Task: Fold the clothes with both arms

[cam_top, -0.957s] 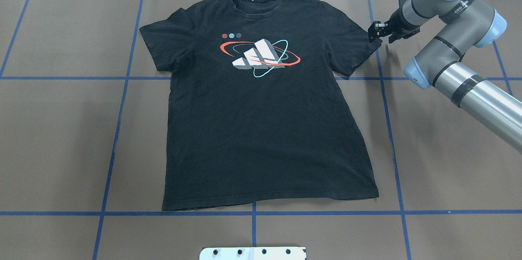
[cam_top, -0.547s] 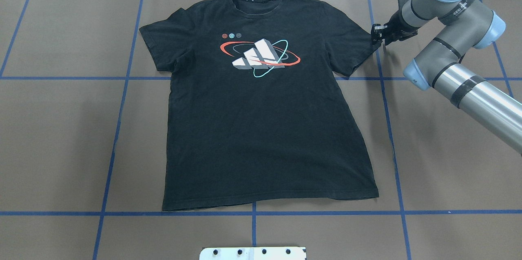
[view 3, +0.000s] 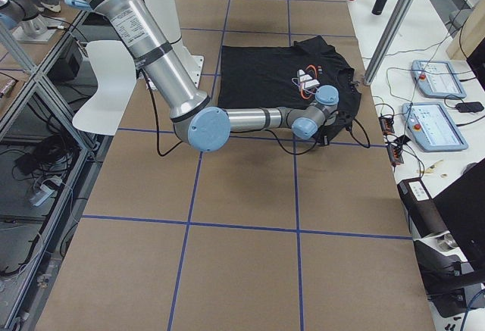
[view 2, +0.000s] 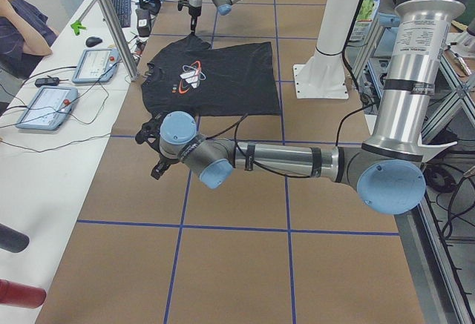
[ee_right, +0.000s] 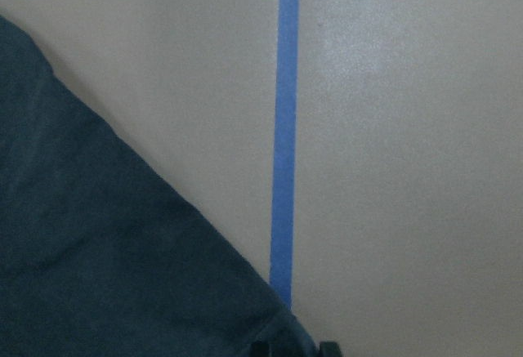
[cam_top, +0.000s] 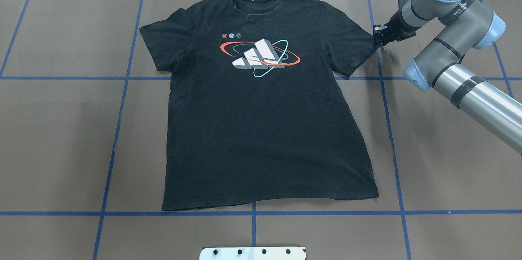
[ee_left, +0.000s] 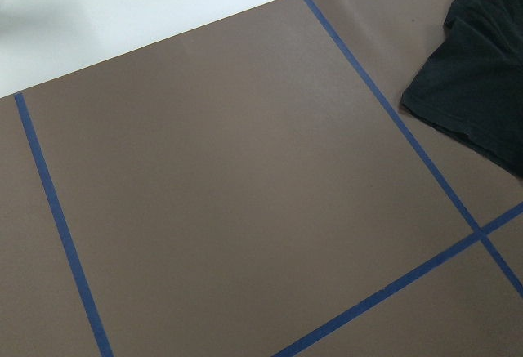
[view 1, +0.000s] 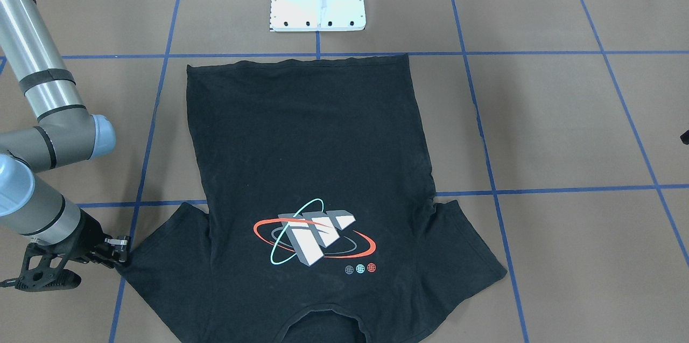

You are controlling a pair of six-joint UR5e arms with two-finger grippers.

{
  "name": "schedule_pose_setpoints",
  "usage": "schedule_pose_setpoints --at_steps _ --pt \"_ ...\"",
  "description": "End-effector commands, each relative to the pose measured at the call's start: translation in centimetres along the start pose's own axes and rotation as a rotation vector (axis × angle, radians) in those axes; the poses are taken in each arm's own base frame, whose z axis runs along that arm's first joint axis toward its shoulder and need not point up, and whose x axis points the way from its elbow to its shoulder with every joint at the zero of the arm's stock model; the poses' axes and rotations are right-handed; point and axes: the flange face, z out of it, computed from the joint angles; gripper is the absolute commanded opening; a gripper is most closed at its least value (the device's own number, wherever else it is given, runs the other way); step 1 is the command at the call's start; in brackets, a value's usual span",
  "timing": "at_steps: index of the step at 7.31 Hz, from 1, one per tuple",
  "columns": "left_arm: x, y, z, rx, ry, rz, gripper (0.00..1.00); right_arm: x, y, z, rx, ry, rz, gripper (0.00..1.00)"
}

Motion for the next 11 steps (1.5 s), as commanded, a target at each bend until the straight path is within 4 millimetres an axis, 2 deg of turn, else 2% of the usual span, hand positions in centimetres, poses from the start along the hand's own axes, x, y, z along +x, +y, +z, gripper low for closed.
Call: schedule_pose_setpoints --at_steps 1,3,5,6,7,8,10,11 --pt "0.0 0.1 0.0 -0.001 0.001 -0.001 1.00 0.0 0.0 0.0 0.000 0.001 0.000 0.27" --pt "0.0 0.1 0.0 -0.001 0.001 -0.001 1.00 0.0 -0.1 -0.2 0.003 -0.001 0.000 0.00" --pt "0.0 0.1 0.1 -0.002 0.002 0.000 1.00 -0.8 -0.6 -1.3 0.021 -0.018 -0.005 0.00" --pt "0.0 0.1 0.1 -0.002 0.002 0.000 1.00 -2.0 -1.0 -2.8 0.043 -0.041 -0.001 0.00" --pt "0.0 0.1 0.0 -0.001 0.001 0.001 1.00 -4.6 -1.5 -4.0 0.055 -0.069 0.034 0.00" --pt "-0.1 0.2 0.0 -0.001 0.001 0.001 1.00 -7.9 -1.9 -4.3 0.041 -0.075 0.069 0.00" --pt "0.0 0.2 0.1 -0.002 0.002 0.005 1.00 -18.4 -3.3 -5.7 0.025 -0.016 0.130 0.00" --pt "0.0 0.2 0.1 -0.002 0.002 0.005 1.00 -21.1 -3.5 -5.9 0.041 0.016 0.166 0.00"
